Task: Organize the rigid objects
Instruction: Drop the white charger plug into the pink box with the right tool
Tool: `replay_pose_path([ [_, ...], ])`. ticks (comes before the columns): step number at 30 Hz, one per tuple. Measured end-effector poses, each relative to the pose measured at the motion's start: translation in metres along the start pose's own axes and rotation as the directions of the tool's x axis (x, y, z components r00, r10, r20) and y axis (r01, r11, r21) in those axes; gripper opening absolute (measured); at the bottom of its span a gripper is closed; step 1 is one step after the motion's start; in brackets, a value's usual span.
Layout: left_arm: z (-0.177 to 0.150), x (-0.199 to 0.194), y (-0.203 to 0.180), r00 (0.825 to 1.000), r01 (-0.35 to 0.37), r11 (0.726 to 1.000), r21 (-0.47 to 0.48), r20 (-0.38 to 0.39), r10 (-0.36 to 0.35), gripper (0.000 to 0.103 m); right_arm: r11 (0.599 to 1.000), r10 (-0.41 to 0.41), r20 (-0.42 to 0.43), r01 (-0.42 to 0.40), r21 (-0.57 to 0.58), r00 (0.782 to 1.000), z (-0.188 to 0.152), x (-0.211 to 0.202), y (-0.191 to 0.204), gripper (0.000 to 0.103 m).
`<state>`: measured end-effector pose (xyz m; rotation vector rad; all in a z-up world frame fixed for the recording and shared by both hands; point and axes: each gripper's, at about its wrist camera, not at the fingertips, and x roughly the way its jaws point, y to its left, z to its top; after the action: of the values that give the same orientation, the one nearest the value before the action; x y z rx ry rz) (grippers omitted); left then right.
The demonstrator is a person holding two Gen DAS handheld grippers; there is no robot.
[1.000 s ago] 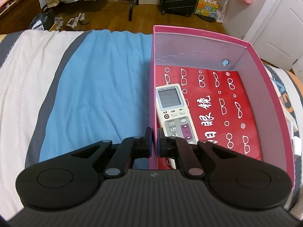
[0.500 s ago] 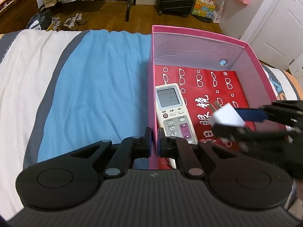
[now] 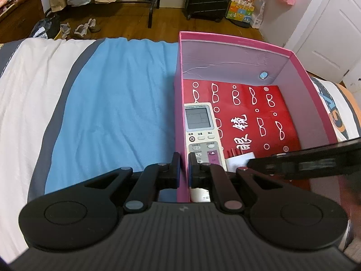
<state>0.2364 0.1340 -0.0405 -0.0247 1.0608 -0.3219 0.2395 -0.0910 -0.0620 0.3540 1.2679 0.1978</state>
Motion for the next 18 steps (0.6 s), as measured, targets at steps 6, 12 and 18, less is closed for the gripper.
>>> replay_pose_path([
  [6, 0.001, 0.003, -0.001, 1.0, -0.011, 1.0, -0.003, -0.009, 0.011, 0.006, 0.979, 0.121, 0.127, -0.098, -0.178, 0.984, -0.03, -0.093, -0.012, 0.054],
  [12, 0.001, 0.003, -0.005, 1.0, -0.028, 1.0, 0.011, -0.011, 0.028, 0.006, 0.985, 0.06, 0.219, -0.022, -0.171, 0.974, -0.038, -0.157, -0.066, 0.054],
  [18, 0.003, 0.004, -0.007, 0.999, -0.04, 0.999, 0.007, -0.018, 0.04, 0.006, 0.999, 0.033, 0.181, -0.033, -0.005, 0.983, -0.05, -0.153, -0.143, 0.054],
])
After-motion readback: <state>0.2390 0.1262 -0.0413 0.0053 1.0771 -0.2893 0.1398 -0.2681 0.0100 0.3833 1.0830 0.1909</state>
